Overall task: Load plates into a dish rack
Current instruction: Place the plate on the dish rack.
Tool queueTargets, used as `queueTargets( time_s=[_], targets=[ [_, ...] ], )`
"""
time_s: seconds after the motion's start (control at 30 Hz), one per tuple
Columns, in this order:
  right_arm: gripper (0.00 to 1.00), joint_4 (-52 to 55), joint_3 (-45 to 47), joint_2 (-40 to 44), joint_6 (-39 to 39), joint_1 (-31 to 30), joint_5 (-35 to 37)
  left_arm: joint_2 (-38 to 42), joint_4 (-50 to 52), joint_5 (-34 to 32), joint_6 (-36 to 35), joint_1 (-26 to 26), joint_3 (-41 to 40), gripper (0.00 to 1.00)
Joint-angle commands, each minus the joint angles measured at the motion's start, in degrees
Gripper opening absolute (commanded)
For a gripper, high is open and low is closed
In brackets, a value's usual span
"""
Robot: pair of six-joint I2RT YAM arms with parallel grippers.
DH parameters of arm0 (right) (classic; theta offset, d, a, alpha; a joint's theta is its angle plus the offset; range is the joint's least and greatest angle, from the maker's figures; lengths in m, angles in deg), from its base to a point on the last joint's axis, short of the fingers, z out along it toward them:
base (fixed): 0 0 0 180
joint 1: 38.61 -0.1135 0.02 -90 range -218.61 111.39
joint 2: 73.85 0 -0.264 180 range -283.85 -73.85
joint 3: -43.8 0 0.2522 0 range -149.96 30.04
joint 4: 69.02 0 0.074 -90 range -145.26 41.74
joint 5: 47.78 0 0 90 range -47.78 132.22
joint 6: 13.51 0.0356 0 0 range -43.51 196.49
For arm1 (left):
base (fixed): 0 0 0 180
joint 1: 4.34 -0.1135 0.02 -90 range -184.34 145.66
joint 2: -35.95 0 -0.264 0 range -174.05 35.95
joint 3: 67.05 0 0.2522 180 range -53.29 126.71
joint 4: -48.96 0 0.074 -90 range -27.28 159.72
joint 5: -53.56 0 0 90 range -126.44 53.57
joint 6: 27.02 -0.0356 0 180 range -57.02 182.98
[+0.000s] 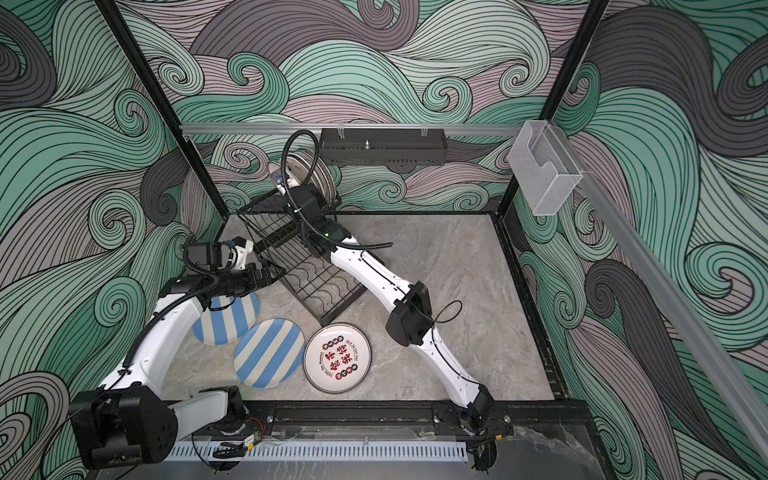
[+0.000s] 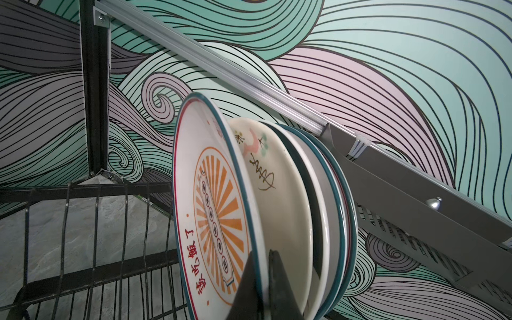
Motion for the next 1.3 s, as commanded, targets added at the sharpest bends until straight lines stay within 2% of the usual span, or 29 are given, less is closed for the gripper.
queueTargets(
  time_s=[0.0, 0.47, 0.5, 0.67, 0.73, 0.9, 1.1, 1.27],
  targets=[
    [0.00, -3.3, -1.9, 0.3, 1.4, 0.7, 0.3, -0.4, 0.0, 0.8, -0.3, -0.4, 0.4, 0.99],
    [0.00, -1.7, -3.5, -2.4, 2.9, 1.3, 0.3, -0.4, -0.1, 1.0, -0.3, -0.5, 0.3, 0.99],
    [0.02, -1.6, -3.8, -2.4, 3.0, 1.4, 0.2, -0.3, -0.1, 1.0, -0.3, -0.5, 0.3, 0.99],
    [0.28, -1.0, -4.2, -1.8, 3.1, 1.6, 0.0, -0.3, 0.0, 1.0, -0.3, -0.5, 0.3, 0.99],
    [0.33, -0.5, -4.2, -1.0, 3.2, 1.6, -0.1, -0.3, 0.0, 1.0, -0.3, -0.5, 0.3, 0.99],
    [0.55, 2.3, -4.2, 1.5, 3.7, 1.2, -0.4, -0.2, 0.1, 0.7, -0.4, -0.5, 0.3, 0.99],
    [0.69, 5.5, -0.3, 7.5, 4.4, 0.6, -1.3, 0.3, 0.2, -0.1, -0.7, -0.5, 0.4, 0.99],
    [0.81, 7.6, 7.7, 15.3, 6.8, 0.2, -3.1, 1.1, 0.7, -1.3, -1.1, -0.5, 0.6, 0.99]
  ],
)
